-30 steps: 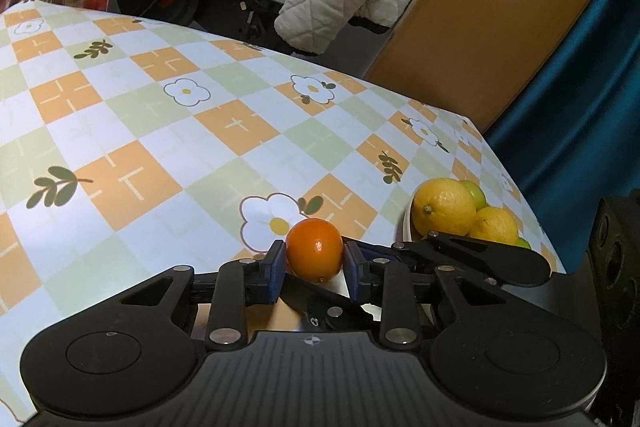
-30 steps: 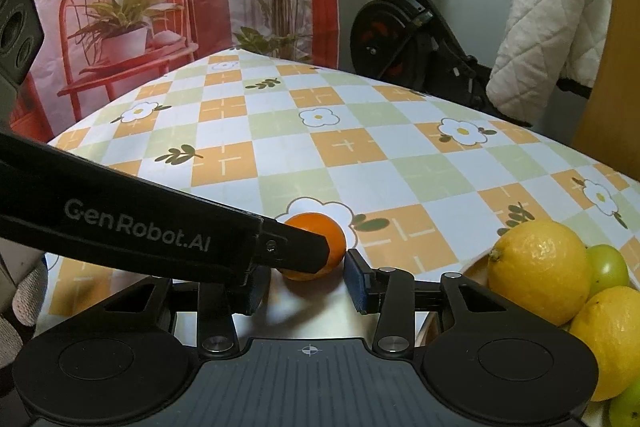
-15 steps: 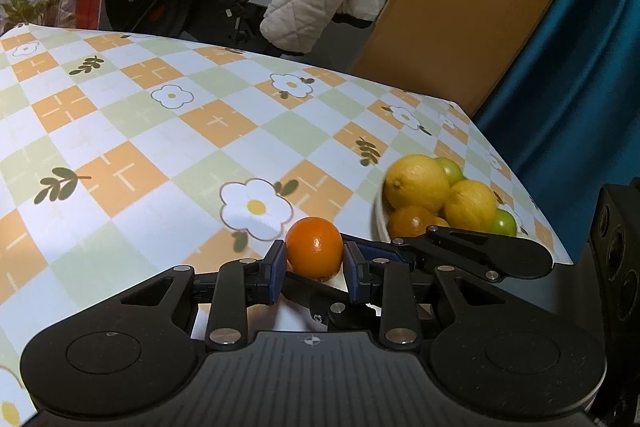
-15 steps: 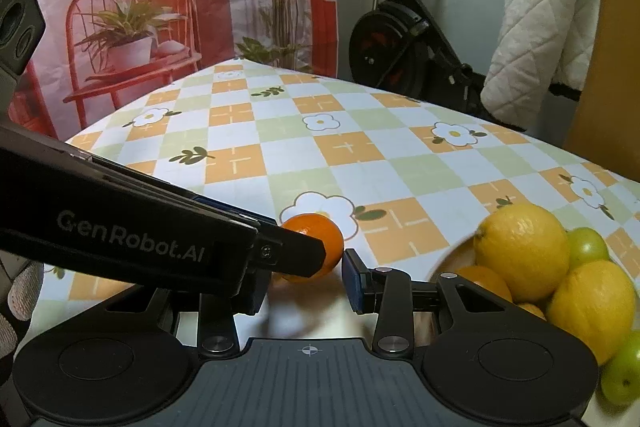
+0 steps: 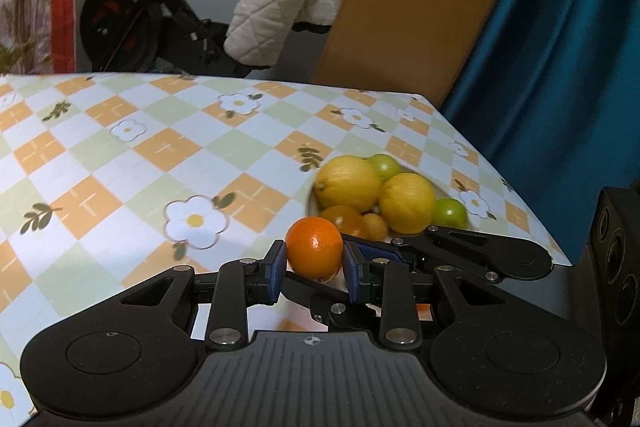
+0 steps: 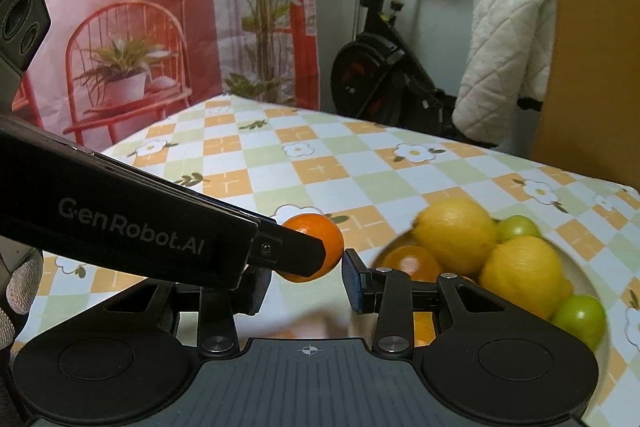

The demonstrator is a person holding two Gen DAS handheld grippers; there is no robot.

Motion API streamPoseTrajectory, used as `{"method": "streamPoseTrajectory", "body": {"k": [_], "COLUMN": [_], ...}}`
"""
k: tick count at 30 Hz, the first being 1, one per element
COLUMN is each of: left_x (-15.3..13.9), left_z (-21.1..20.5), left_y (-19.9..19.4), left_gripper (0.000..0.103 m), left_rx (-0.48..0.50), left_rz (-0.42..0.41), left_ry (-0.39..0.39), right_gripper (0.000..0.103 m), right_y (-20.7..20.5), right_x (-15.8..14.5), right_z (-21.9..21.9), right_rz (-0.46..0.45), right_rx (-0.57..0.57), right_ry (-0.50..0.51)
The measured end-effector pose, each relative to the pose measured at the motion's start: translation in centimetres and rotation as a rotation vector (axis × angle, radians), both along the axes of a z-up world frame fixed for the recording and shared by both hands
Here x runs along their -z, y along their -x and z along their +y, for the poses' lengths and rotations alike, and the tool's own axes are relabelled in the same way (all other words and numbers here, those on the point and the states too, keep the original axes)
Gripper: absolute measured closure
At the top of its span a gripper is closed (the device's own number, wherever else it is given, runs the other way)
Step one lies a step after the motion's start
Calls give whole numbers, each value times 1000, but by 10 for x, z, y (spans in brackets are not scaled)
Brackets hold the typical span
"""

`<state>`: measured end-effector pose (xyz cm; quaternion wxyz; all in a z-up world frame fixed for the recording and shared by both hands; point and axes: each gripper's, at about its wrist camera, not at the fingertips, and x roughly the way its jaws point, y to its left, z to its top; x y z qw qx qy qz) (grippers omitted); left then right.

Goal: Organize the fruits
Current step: 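Carry the second orange in the left gripper over the plate, then lower the orange onto the plate and open the left gripper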

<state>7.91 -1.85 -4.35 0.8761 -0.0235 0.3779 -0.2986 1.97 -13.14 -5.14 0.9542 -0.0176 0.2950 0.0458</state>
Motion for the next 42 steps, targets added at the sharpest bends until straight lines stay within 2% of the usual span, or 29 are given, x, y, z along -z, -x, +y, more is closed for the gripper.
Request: {"method": "streamPoseTrajectory", "body": {"k": [9,22,28,42], "left_x": [-11,-2,7,20], "left_z": [-45,-110,-114,-121], "left_y": [9,16,8,0], "left_gripper": [71,71,71,71], "left_rx": [75,208,197,181], "left_rz": [-13,9,58,86], "left_ry": [-12,-40,-33,-66], "right_gripper": [68,68,68,68], "right_y": [26,55,55,46], "right_x": [-7,6,17,32], "right_z": [-39,-105,-117,-120], "right_rz": [-42,-37,-17,20], "right_rx": [88,242,275,275], "right_ry": [-40,-83,-97,-116]}}
